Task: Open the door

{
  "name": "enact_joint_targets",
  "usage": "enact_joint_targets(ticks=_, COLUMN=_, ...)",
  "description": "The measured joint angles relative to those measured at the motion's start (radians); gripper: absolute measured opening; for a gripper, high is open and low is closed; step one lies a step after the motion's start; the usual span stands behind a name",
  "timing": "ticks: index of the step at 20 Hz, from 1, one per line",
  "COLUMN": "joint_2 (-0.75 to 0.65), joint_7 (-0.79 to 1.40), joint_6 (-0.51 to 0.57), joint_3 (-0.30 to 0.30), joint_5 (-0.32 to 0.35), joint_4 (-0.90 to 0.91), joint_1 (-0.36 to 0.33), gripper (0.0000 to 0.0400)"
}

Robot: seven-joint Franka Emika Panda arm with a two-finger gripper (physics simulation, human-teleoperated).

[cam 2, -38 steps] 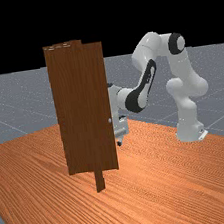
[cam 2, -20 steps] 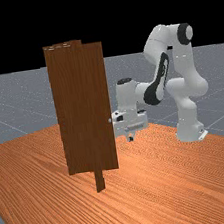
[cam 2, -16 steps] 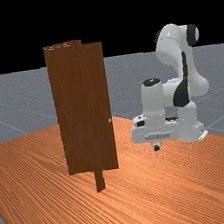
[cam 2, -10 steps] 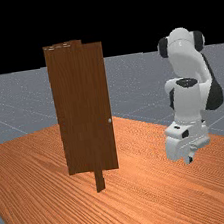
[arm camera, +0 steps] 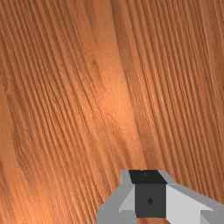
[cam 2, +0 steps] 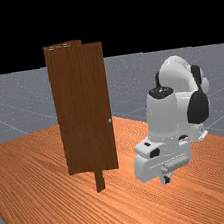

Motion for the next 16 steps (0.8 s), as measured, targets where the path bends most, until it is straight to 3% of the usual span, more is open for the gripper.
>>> enact_joint_targets(ticks=3, joint_2=0.023, joint_7=-0.003, joint_6=-0.022, joint_3=-0.005, joint_5=-0.005, joint_4=0.039, joint_1=0.002, gripper=0.0000)
enact_joint_targets(ticks=4, joint_2=-0.020, joint_7=-0.089, joint_6=0.028, joint_3=0.018, joint_5=-0.001, joint_4=-0.047, joint_1=-0.023, gripper=0.0000)
enact_joint_targets(ticks=6, joint_2=-0.128, joint_7=-0.346, joint_6=0.119, joint_3=0.054, joint_5=-0.022, joint_4=-0.248, joint_1=-0.106, gripper=0.0000)
enact_joint_targets(ticks=9, joint_2=-0.275, joint_7=-0.768, joint_6=0.230, joint_3=0.073, joint_5=-0.023, joint_4=-0.502, joint_1=-0.323, gripper=0.0000)
enact_joint_targets(ticks=16, joint_2=-0.390, joint_7=-1.334, joint_6=0.264, joint_3=0.162, joint_5=-0.002, joint_4=-0.693, joint_1=-0.457, gripper=0.0000)
